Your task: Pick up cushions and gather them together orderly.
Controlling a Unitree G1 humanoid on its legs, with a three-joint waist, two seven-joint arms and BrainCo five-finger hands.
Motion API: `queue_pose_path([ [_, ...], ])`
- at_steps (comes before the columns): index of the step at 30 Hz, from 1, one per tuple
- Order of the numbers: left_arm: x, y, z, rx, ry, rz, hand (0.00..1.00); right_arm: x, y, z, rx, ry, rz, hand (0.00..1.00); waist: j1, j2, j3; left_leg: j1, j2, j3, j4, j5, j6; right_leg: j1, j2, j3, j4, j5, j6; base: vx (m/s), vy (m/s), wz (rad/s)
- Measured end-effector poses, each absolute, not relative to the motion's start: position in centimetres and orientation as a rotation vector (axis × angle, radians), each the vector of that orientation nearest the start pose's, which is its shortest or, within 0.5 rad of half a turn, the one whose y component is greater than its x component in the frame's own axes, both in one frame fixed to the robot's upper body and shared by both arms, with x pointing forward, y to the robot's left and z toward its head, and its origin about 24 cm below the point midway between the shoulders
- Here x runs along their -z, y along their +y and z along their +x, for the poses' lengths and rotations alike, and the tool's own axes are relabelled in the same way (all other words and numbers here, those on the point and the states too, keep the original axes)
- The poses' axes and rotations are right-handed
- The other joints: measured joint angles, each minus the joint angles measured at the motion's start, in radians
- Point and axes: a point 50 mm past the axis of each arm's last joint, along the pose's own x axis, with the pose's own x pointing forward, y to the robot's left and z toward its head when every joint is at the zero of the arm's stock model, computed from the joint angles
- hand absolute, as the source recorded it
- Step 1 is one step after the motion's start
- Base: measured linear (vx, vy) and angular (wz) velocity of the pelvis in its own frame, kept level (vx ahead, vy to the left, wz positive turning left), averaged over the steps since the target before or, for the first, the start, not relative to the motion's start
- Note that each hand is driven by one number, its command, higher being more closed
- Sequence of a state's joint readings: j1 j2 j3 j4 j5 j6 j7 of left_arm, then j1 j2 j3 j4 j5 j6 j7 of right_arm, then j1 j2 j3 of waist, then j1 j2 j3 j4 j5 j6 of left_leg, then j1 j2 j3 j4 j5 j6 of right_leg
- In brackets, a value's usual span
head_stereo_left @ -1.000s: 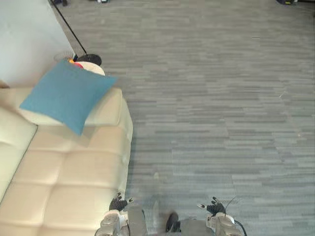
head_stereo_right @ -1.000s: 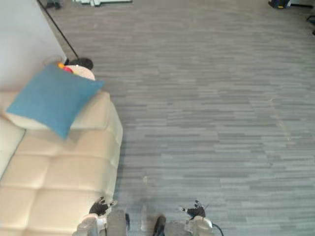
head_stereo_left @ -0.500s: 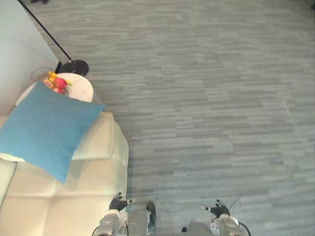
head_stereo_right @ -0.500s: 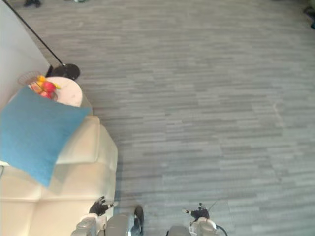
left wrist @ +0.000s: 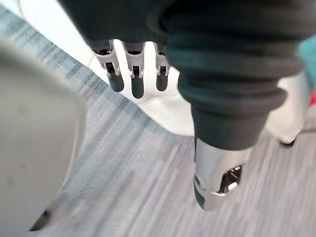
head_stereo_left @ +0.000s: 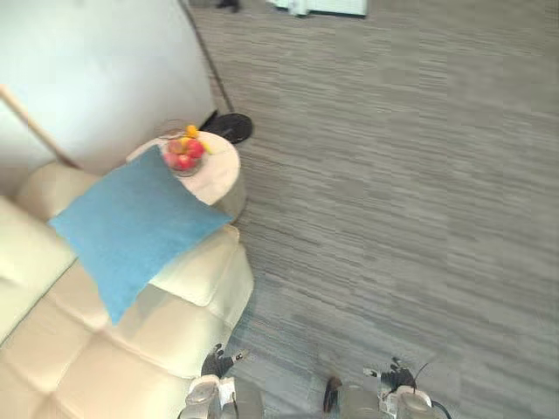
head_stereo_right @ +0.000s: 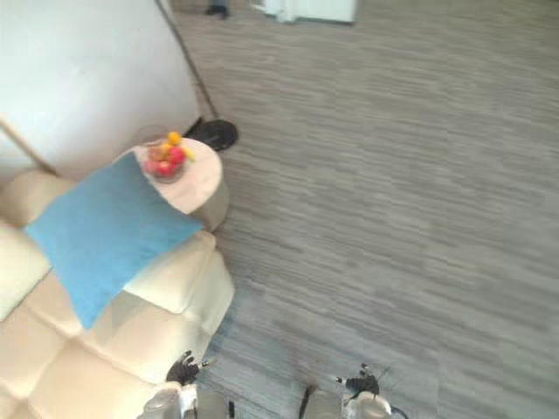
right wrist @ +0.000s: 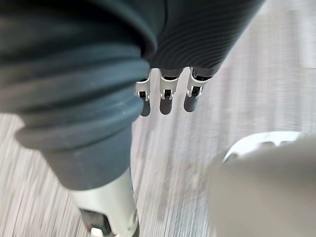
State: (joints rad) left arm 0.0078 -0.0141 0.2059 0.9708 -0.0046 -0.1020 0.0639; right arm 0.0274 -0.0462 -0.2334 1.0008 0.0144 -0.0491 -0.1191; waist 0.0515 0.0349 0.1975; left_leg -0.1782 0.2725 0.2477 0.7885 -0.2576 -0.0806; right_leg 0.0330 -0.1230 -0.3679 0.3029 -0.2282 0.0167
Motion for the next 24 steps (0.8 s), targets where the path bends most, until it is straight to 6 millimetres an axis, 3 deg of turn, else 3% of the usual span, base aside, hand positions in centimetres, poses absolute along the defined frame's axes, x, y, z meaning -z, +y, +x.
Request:
queue_pose_path([
  [3,14.3,17.5,14.6,-0.229,0.88,-0.066,0.0,14.8,-20.5,12.9,0.364,0.961,0.033,0.0,0.004,0.0,-0.001,-0.014,-0.031,0.182,-0.268,0.043,0.028,0.045,-0.037,-0.072,-0.05,0.001,0.029,0.23,0.036,0.77],
  [5,14.4,17.4,14.7,-0.209,0.888,-0.051,0.0,14.9,-20.8,12.6,0.382,0.972,0.038,0.0,0.006,0.003,-0.007,-0.004,-0.05,0.274,-0.402,0.122,0.061,0.07,-0.049,-0.1,-0.066,-0.003,0.07,0.22,0.13,0.58],
  [6,14.5,18.0,14.5,-0.206,0.898,-0.027,0.0,15.0,-20.3,12.6,0.375,0.981,0.051,0.0,0.007,-0.022,-0.015,0.005,-0.076,0.304,-0.428,0.128,0.066,0.076,-0.064,-0.099,-0.095,0.01,0.084,0.27,0.162,0.49],
  [8,14.5,19.1,14.2,-0.206,0.913,0.012,0.0,15.1,-19.8,13.0,0.361,0.984,0.061,0.0,0.011,-0.053,-0.024,0.006,-0.11,0.304,-0.442,0.123,0.074,0.1,-0.069,-0.1,-0.157,0.032,0.1,0.28,0.126,0.27],
  [10,14.9,19.4,13.5,-0.205,0.948,0.02,0.0,15.0,-20.4,13.1,0.366,0.981,0.047,0.0,0.003,-0.059,-0.025,0.028,-0.146,0.287,-0.444,0.105,0.103,0.14,-0.093,-0.103,-0.154,0.056,0.111,0.26,0.119,0.4],
  [11,15.0,19.4,13.3,-0.204,0.954,0.021,0.0,15.1,-20.5,12.8,0.367,0.989,0.044,0.0,0.003,-0.054,-0.026,0.052,-0.156,0.281,-0.456,0.093,0.108,0.137,-0.108,-0.1,-0.094,0.053,0.117,0.23,0.154,0.51],
  [12,15.1,19.2,12.9,-0.2,0.968,0.019,0.0,15.2,-20.9,12.3,0.372,1.002,0.035,0.0,0.0,-0.04,-0.033,0.086,-0.169,0.255,-0.482,0.082,0.106,0.107,-0.135,-0.094,0.049,0.054,0.117,0.26,0.192,0.59],
  [14,15.3,19.1,12.7,-0.168,0.983,0.05,0.0,15.4,-20.8,11.8,0.358,1.017,0.032,0.0,-0.017,-0.046,-0.028,0.146,-0.204,0.19,-0.528,0.07,0.106,-0.007,-0.213,-0.022,0.394,0.07,0.121,0.19,0.092,0.94],
  [16,15.3,19.8,12.4,-0.166,0.999,0.077,0.0,15.5,-20.3,11.7,0.349,1.019,0.047,0.0,-0.037,-0.071,-0.028,0.19,-0.23,0.116,-0.555,0.057,0.115,-0.11,-0.192,0.07,0.546,-0.018,0.104,0.21,-0.052,1.09],
  [19,15.3,19.6,12.4,-0.16,0.999,0.074,0.0,15.3,-20.1,12.3,0.328,1.001,0.041,0.0,-0.045,-0.064,-0.022,0.239,-0.223,0.049,-0.587,0.064,0.102,-0.196,-0.105,0.122,0.38,-0.055,0.074,0.19,-0.101,0.75],
  [20,15.3,19.3,12.4,-0.159,0.998,0.066,0.0,15.1,-20.2,12.6,0.328,0.986,0.041,0.0,-0.046,-0.053,-0.015,0.249,-0.209,0.019,-0.592,0.057,0.085,-0.217,-0.06,0.159,0.257,-0.038,0.064,0.18,-0.16,0.7],
  [22,15.3,19.3,12.5,-0.167,0.996,0.057,0.0,15.1,-20.1,12.7,0.327,0.978,0.044,0.0,-0.047,-0.052,-0.012,0.252,-0.194,-0.029,-0.583,0.038,0.052,-0.226,-0.015,0.226,0.093,0.024,0.056,0.18,-0.224,0.71],
  [24,15.3,19.4,12.6,-0.184,0.993,0.045,0.0,15.1,-20.0,12.6,0.331,0.977,0.052,0.0,-0.05,-0.056,-0.009,0.248,-0.176,-0.094,-0.531,0.004,0.002,-0.202,0.01,0.26,0.05,0.125,0.026,0.29,-0.357,0.8],
])
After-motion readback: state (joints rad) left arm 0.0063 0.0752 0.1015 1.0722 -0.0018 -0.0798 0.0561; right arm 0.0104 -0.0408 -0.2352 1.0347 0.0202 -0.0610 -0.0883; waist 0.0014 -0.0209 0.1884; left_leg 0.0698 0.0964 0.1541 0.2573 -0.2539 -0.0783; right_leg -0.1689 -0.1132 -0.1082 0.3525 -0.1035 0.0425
